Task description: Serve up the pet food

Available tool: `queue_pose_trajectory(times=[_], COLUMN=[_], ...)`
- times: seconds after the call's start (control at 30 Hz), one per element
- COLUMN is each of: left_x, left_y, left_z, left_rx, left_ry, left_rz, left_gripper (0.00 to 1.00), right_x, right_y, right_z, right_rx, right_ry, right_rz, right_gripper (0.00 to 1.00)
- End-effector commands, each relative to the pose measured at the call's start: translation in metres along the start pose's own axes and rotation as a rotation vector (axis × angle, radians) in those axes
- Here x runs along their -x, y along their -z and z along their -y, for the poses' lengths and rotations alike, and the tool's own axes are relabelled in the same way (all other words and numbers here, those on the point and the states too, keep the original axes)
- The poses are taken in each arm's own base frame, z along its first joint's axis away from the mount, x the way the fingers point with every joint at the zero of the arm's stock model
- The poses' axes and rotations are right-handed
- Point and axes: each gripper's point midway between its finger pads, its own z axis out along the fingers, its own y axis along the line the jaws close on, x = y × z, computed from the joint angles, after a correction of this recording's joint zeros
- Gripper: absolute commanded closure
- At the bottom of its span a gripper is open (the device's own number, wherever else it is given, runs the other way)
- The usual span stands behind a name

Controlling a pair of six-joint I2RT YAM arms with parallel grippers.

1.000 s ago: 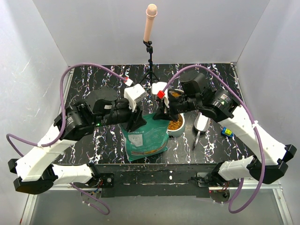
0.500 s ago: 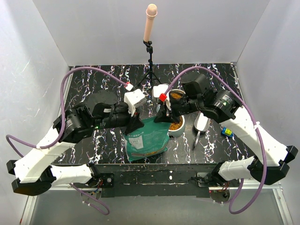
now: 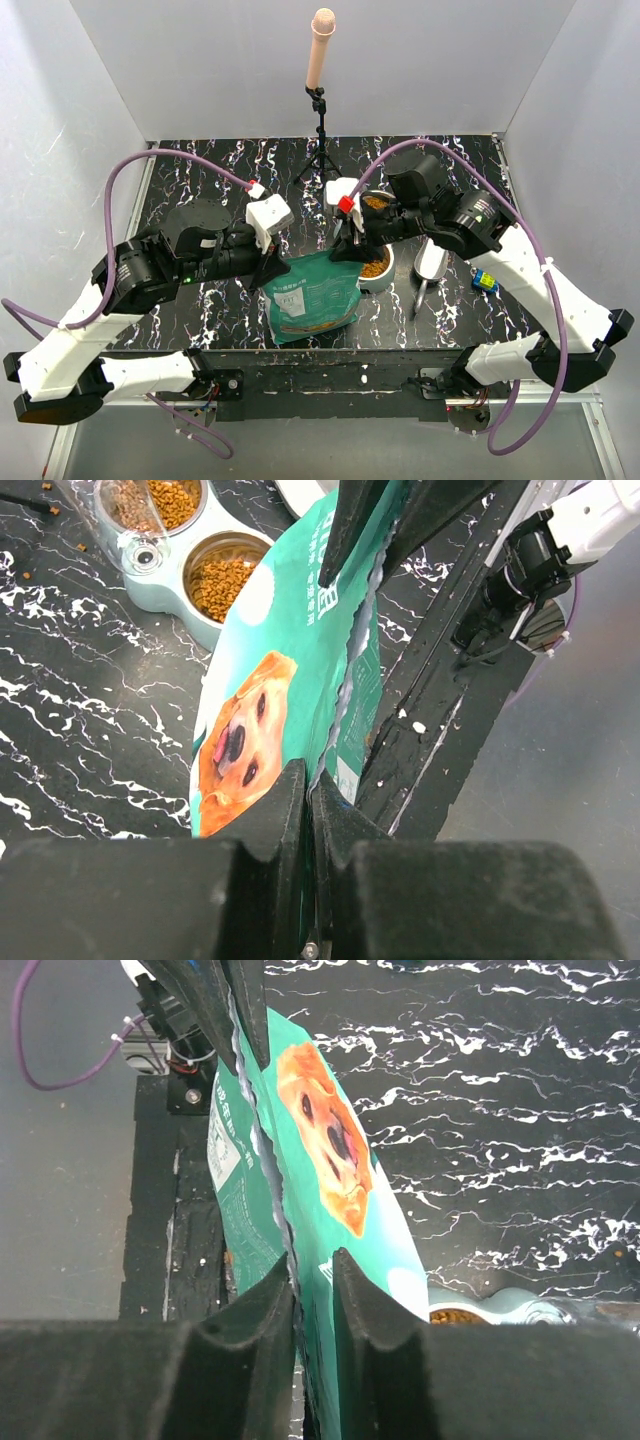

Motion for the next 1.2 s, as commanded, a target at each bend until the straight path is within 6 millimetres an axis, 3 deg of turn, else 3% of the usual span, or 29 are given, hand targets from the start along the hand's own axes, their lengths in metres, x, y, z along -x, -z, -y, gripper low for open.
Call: queue_pose_trajectory(times=[0.0,0.27,0.37,0.4,0.47,0.67,0.7,0.77,0.8,0.87,1.1,1.17], left_x=[0.004,0.017,0.020,0.021,0.021,0.013,0.014,0.014,0.014,0.013,0.010,0.009], left_y=[0.011,0.018,0.021,0.023,0.026,0.026,0.026,0.027,0.027,0.028,0.031,0.034], left_z=[-0.001,-0.009,-0.017,-0.018,-0.021,-0.023,-0.024,-0.023,-0.023,-0.022,-0.023,-0.023], left_rx=[0.007,0.063,0.114,0.122,0.142,0.153,0.155,0.151,0.151,0.150,0.155,0.160], left_ry=[-0.013,0.033,0.063,0.071,0.081,0.092,0.095,0.100,0.101,0.104,0.109,0.114], left_rz=[0.017,0.115,0.154,0.167,0.183,0.171,0.174,0.181,0.181,0.179,0.168,0.164], left_gripper=[1.00,1.00,1.00,1.00,1.00,1.00,1.00,1.00,1.00,1.00,1.00,1.00], right_x=[0.031,0.049,0.037,0.033,0.021,-0.001,-0.007,-0.017,-0.018,-0.022,-0.027,-0.029], right_y=[0.002,-0.040,-0.046,-0.044,-0.034,0.000,0.003,0.010,0.015,0.025,0.039,0.044], right_z=[0.000,0.007,0.027,0.035,0.050,0.069,0.071,0.075,0.077,0.084,0.097,0.105], right_rx=[-0.062,-0.132,-0.242,-0.283,-0.386,-0.524,-0.526,-0.549,-0.558,-0.593,-0.640,-0.681], right_ry=[0.085,0.123,0.105,0.101,0.089,0.039,0.023,0.013,0.001,-0.017,-0.034,-0.047], right_rz=[0.065,0.042,-0.029,-0.053,-0.112,-0.190,-0.198,-0.194,-0.182,-0.191,-0.229,-0.211], right_gripper=[0.69,0.68,0.78,0.94,0.99,0.97,0.88,0.84,0.84,0.97,0.99,0.79])
